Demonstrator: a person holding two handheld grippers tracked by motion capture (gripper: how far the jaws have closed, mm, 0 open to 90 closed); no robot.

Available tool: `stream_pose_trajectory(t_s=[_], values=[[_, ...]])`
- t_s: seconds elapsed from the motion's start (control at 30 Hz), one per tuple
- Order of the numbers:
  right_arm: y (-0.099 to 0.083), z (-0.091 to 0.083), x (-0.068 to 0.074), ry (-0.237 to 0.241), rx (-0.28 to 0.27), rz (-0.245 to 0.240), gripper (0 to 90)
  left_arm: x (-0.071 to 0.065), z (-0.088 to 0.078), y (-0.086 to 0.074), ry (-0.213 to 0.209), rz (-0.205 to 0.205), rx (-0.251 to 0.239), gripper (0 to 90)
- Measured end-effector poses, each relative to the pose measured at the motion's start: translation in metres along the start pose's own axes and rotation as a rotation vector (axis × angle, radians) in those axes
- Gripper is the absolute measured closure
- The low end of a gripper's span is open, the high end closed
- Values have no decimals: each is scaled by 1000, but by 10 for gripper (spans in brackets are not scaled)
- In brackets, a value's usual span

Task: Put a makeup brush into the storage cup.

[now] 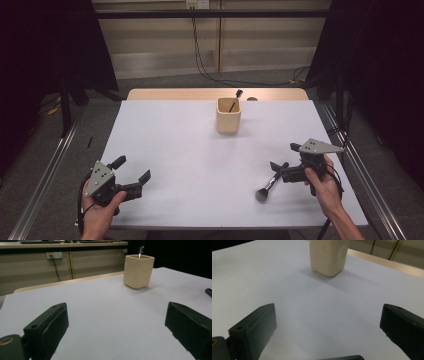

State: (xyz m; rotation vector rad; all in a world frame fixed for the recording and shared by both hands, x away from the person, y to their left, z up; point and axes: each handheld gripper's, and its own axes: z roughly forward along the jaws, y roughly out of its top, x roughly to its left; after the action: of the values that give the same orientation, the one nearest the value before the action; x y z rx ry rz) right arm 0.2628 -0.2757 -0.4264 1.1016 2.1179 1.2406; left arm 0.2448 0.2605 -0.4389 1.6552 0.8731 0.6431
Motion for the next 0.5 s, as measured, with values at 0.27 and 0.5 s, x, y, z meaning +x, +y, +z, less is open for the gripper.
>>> stream_pose_trajectory(t_s=[0.27,0.5], values=[[15,7,-4,70,148,-53,18,1,-2,-1,6,-7,-4,51],[22,12,-9,127,259,-102,21,1,-2,0,5,-4,1,48]])
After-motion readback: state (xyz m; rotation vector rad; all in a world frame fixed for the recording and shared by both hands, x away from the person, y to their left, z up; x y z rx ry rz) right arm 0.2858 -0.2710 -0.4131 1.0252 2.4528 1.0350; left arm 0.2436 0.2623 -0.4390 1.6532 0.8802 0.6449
